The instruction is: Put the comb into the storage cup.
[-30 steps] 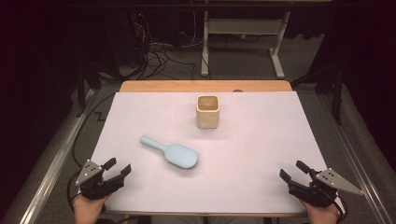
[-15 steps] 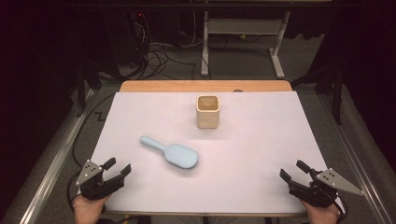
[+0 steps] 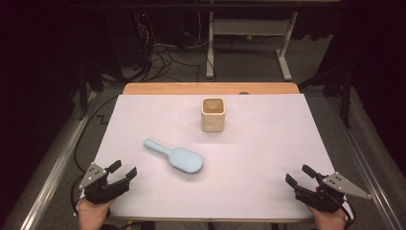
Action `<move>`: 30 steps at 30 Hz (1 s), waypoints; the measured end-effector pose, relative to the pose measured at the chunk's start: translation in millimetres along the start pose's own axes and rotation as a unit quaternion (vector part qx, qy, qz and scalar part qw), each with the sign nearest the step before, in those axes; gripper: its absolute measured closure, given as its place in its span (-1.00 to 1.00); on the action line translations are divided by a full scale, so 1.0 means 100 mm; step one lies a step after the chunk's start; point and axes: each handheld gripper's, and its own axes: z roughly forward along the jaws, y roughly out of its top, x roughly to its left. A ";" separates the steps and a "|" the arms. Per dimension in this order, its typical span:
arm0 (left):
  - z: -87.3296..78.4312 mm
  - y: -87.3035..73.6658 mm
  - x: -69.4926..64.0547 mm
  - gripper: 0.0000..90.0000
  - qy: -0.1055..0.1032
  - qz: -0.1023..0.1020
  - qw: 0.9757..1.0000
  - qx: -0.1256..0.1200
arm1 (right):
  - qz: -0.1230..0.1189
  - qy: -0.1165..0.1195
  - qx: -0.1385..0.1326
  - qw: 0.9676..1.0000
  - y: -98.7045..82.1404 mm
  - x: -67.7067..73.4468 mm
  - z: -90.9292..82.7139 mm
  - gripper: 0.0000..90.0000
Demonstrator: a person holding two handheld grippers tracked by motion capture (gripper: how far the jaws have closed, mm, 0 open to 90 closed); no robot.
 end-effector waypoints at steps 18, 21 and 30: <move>0.09 0.08 -0.02 -0.29 -0.005 0.010 1.000 -0.005 | 0.008 -0.001 -0.002 1.000 0.00 -0.01 0.00 -0.42; 0.10 0.08 -0.03 -0.29 -0.006 0.010 1.000 -0.006 | 0.009 -0.001 0.002 1.000 0.00 -0.01 0.00 -0.42; 0.17 0.12 -0.07 -0.29 -0.014 0.017 1.000 -0.002 | 0.009 -0.003 0.005 1.000 0.00 -0.01 0.00 -0.42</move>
